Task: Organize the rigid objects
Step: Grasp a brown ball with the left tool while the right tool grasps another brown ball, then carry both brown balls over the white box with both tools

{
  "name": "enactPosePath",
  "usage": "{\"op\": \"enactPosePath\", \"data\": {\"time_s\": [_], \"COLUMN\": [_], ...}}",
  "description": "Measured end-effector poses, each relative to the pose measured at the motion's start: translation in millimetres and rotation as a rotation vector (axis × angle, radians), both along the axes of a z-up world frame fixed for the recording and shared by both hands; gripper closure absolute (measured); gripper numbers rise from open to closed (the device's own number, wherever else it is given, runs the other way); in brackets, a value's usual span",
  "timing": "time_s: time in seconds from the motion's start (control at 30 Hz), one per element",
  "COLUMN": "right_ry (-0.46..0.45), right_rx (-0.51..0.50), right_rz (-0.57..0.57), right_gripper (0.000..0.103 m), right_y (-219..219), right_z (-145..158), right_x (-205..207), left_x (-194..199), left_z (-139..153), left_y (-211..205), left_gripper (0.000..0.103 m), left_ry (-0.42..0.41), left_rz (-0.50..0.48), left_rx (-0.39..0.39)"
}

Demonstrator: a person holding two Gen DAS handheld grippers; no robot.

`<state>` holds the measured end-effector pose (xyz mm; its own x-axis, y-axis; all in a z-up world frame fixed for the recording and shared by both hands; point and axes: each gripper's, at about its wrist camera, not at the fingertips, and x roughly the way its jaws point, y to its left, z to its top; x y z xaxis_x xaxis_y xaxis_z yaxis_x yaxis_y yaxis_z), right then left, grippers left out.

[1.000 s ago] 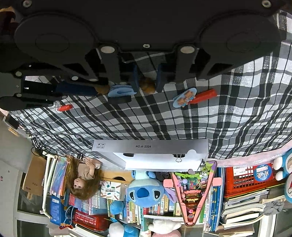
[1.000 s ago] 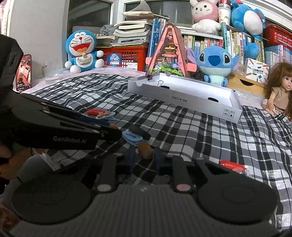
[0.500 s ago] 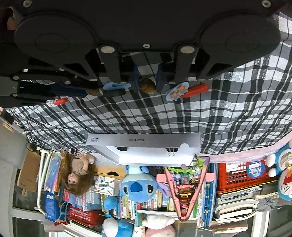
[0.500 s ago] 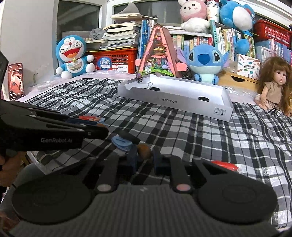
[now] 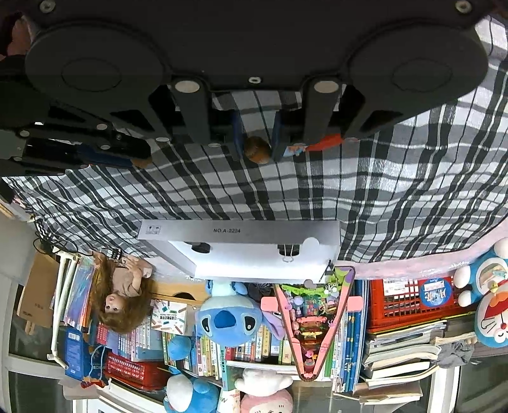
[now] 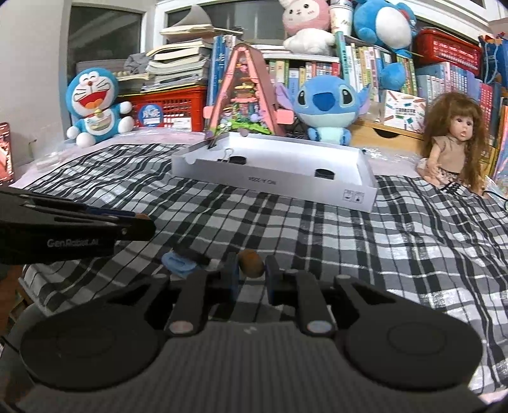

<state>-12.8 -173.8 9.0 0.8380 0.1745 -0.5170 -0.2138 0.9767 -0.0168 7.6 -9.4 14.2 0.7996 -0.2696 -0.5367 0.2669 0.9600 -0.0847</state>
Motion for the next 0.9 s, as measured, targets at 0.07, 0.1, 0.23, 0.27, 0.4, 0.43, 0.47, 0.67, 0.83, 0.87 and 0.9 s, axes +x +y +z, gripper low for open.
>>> {"op": "enactPosePath", "data": {"time_s": [0.07, 0.1, 0.23, 0.27, 0.4, 0.43, 0.47, 0.67, 0.83, 0.87, 0.9], "right_ry": [0.003, 0.004, 0.013, 0.016, 0.022, 0.023, 0.022, 0.017, 0.013, 0.014, 0.015], "right_rx": [-0.007, -0.009, -0.009, -0.008, 0.008, 0.012, 0.013, 0.018, 0.030, 0.034, 0.038], "right_rz": [-0.017, -0.023, -0.047, -0.053, -0.072, -0.077, -0.081, -0.102, -0.117, -0.119, -0.122], "right_gripper": [0.082, 0.082, 0.082, 0.082, 0.082, 0.082, 0.082, 0.082, 0.082, 0.082, 0.082], "right_y": [-0.6, -0.7, -2.4, -3.1, -7.4, -8.7, -9.5, -14.8, -20.4, -21.7, -22.9], "right_z": [1.7, 2.4, 4.5, 5.1, 7.6, 8.5, 9.1, 16.2, 22.7, 24.0, 25.4], "right_x": [3.2, 4.4, 10.8, 12.5, 18.8, 20.6, 21.5, 32.4, 43.7, 46.6, 49.4], "left_x": [2.8, 3.8, 9.4, 11.8, 19.2, 21.3, 23.6, 38.2, 52.6, 56.3, 60.0], "left_z": [2.1, 3.0, 6.4, 6.9, 9.4, 10.5, 11.5, 19.8, 29.7, 32.1, 34.6], "left_y": [-2.1, -3.5, -7.2, -7.6, -11.3, -12.4, -13.2, -13.9, -10.6, -9.7, -8.9], "left_gripper": [0.085, 0.085, 0.085, 0.085, 0.085, 0.085, 0.085, 0.085, 0.085, 0.085, 0.085], "left_ry": [-0.002, -0.003, 0.001, 0.005, 0.005, 0.005, 0.006, 0.007, -0.001, -0.001, -0.001], "left_rz": [0.003, 0.003, -0.001, -0.002, 0.008, 0.009, 0.010, 0.028, 0.043, 0.045, 0.047], "left_rx": [0.007, 0.010, 0.004, -0.005, 0.000, 0.004, 0.005, 0.003, -0.011, -0.016, -0.020]}}
